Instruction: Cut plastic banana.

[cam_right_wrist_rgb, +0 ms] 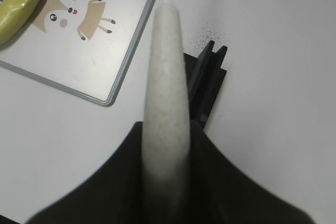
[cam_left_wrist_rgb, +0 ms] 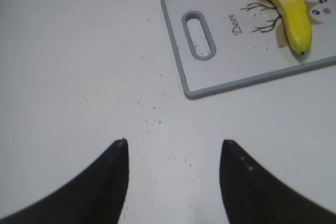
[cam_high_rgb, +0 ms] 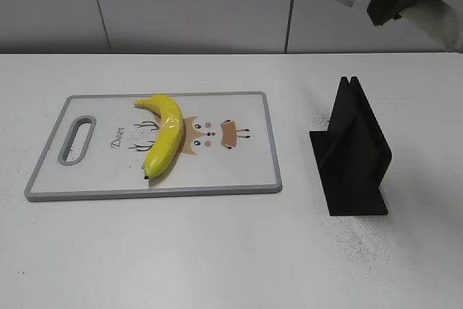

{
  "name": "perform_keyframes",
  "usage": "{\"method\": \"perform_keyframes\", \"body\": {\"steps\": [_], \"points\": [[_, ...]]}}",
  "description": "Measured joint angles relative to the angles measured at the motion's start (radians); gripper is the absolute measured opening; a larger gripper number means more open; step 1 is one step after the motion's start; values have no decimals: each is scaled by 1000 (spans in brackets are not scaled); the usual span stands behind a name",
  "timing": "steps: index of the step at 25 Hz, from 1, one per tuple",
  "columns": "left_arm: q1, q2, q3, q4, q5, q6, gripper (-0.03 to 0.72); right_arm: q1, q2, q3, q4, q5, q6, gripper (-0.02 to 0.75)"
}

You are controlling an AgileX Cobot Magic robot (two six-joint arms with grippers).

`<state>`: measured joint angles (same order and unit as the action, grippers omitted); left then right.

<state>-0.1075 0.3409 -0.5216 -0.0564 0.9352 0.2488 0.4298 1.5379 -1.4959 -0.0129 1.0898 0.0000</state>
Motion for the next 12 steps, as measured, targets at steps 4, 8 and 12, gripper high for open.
{"method": "perform_keyframes", "body": {"steps": [4,8,12], "points": [[0,148,-57,-21,-93,62,518,0,91,-82,13,11,-123,157],[0,325,-138,-44,-158,138,518,0,176,-157,13,14,-213,157],[0,507,-263,-74,-184,228,518,0,257,-224,13,26,-344,157]]}}
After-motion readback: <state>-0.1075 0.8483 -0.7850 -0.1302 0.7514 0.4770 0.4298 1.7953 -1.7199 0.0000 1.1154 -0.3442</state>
